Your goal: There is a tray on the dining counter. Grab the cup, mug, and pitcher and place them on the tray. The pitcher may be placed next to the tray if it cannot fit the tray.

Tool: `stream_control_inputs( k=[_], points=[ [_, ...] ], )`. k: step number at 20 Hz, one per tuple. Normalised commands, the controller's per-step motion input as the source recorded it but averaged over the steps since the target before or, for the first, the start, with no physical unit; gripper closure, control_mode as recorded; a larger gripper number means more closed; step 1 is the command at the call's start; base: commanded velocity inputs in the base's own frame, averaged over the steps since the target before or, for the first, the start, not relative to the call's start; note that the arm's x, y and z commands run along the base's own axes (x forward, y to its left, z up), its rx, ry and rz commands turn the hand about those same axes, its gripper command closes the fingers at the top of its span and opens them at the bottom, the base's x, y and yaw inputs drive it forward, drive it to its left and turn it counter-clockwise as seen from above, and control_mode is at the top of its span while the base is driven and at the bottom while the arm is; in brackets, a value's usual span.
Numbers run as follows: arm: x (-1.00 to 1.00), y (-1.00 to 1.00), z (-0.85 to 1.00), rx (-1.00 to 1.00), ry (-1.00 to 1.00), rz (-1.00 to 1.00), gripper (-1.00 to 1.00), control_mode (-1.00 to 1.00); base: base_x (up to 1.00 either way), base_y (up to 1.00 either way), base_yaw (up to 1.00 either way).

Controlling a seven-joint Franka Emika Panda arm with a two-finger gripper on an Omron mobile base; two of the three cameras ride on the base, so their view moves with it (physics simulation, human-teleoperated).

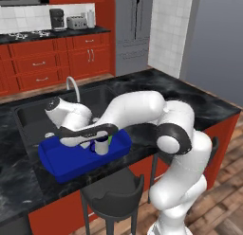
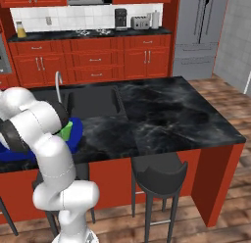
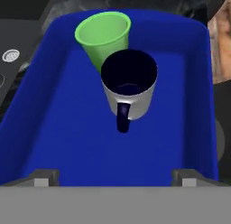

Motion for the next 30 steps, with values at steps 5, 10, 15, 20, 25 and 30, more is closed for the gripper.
stream_control_inputs(
  k=[5, 10, 15, 20, 25, 30],
  points=[
    [-0.56, -0.05, 1.00, -0.05, -0.29, 0.04, -1.00, -1.00, 0.00, 0.00, 0.00],
    [-0.72, -0.45, 0.98, -0.04, -0.15, 0.12, -1.00, -1.00, 0.00, 0.00, 0.00],
    [-0.54, -0.61, 0.95, 0.00, -0.02, 0.18, -1.00, -1.00, 0.00, 0.00, 0.00],
    [-0.16, -0.49, 1.00, 0.00, 0.01, 0.18, -1.00, -1.00, 0.00, 0.00, 0.00],
    [-0.16, -0.49, 0.73, 0.00, 0.10, 0.17, -1.00, -1.00, 0.00, 0.00, 0.00],
    [-0.16, -0.41, 0.47, -0.04, 0.10, 0.17, -1.00, -1.00, 0.00, 0.00, 0.00]
  ],
)
